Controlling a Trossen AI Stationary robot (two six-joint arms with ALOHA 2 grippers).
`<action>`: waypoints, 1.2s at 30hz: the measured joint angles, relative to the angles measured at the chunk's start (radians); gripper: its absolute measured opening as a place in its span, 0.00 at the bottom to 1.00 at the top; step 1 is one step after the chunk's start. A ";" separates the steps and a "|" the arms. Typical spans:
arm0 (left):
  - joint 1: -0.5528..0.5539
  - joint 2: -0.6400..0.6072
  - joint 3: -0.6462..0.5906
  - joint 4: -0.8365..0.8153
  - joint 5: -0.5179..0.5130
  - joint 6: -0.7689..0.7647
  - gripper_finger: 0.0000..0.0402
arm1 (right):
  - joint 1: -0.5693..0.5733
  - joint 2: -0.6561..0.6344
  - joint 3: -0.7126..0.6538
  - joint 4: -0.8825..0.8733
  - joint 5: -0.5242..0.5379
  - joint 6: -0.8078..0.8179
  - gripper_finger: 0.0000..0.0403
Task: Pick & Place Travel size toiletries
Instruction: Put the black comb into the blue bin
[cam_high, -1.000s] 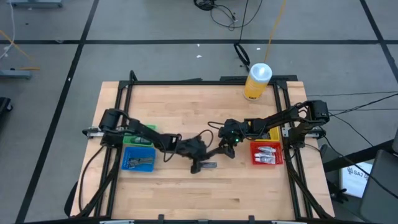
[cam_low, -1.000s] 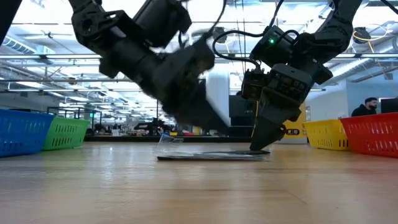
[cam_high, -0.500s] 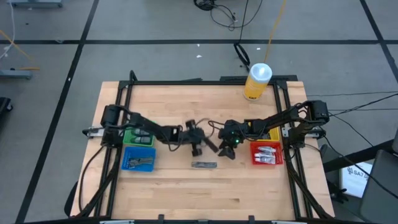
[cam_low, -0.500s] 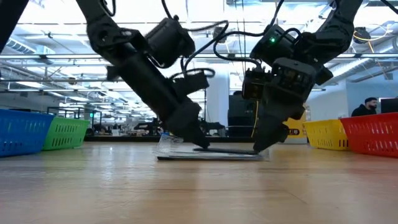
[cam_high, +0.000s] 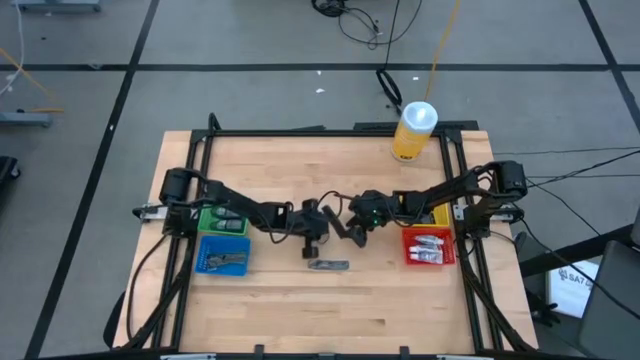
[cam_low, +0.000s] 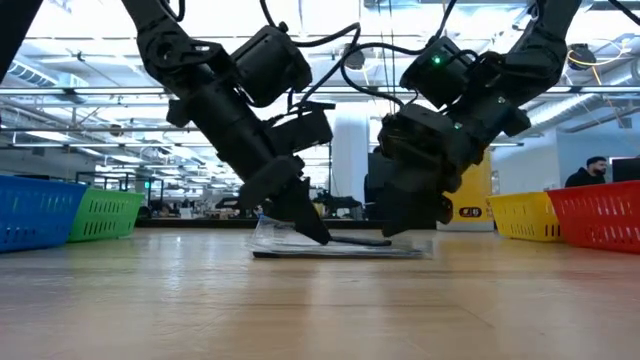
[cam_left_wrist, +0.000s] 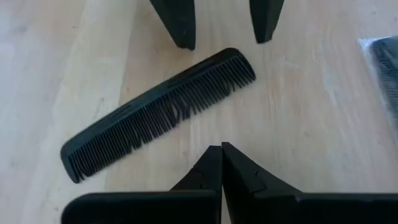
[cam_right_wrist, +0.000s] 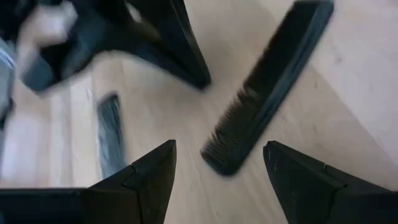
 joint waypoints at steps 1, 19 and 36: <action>0.002 0.006 0.000 0.012 -0.002 0.006 0.01 | -0.002 -0.001 0.000 0.010 -0.001 0.019 0.59; 0.059 0.075 0.002 0.144 0.061 0.069 0.00 | -0.015 0.125 0.003 0.166 -0.027 0.145 0.59; 0.064 0.136 0.002 0.223 0.097 0.047 0.00 | -0.002 0.129 0.001 0.184 -0.039 0.052 0.50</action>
